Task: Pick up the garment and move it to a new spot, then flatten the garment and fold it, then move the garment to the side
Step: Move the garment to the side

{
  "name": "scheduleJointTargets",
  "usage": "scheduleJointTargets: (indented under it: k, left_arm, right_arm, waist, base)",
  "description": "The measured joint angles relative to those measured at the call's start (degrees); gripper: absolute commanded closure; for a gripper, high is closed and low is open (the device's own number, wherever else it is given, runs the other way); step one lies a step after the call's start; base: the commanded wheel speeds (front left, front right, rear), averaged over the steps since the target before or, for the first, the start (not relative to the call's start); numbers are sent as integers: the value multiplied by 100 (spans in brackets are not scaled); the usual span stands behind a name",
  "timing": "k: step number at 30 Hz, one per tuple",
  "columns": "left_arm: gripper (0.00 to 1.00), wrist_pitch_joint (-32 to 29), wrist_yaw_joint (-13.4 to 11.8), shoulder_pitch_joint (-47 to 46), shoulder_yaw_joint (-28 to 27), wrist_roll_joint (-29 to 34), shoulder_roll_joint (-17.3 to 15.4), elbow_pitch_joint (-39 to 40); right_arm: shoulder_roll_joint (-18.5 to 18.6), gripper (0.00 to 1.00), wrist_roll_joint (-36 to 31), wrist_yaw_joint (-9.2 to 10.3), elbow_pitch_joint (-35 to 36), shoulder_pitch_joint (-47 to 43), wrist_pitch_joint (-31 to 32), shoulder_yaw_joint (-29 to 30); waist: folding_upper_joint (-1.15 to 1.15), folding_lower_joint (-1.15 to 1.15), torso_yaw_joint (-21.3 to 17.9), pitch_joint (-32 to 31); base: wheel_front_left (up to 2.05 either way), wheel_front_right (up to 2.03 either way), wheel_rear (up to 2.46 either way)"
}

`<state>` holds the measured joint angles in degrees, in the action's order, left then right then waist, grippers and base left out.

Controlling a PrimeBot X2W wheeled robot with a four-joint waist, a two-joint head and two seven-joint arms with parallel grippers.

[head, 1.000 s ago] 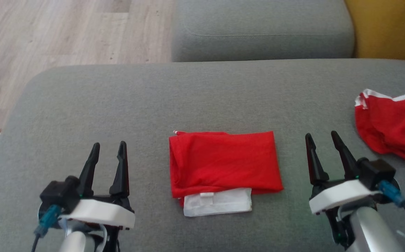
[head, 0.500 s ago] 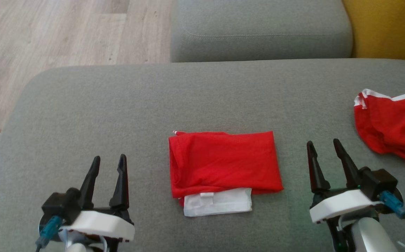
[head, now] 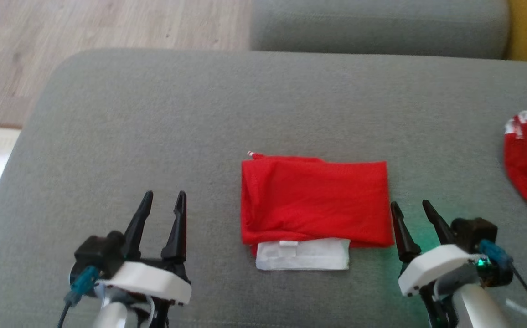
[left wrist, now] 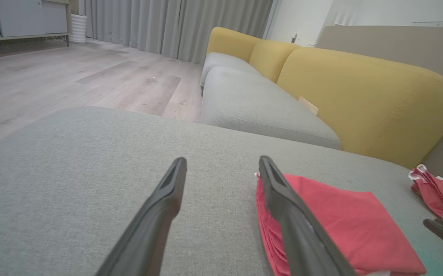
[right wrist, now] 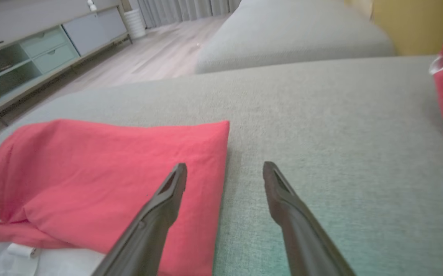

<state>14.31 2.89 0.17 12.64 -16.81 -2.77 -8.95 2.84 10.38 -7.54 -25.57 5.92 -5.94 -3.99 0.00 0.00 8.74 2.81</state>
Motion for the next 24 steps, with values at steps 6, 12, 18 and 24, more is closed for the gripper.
scheduleJointTargets:
  k: [6,12,18,24]
  left_arm:
    - [0,0,9,-141,44,0,-1,-37]
    - [0,0,12,-176,43,0,0,-58]
    - [0,0,12,-207,64,1,-1,-70]
    - [0,0,11,-207,90,3,0,-79]
  right_arm:
    - [0,0,334,0,-669,381,176,8]
    - [0,0,667,0,-1317,673,292,-229]
    - [23,100,733,0,-1760,1010,236,-622]
    - [20,100,560,0,-1972,1133,20,-862]
  waist:
    - [0,0,274,231]
    - [0,0,403,342]
    - [0,0,347,321]
    - [0,0,185,271]
  base:
    - [0,0,0]
    - [0,0,0]
    - [0,0,0]
    - [0,0,0]
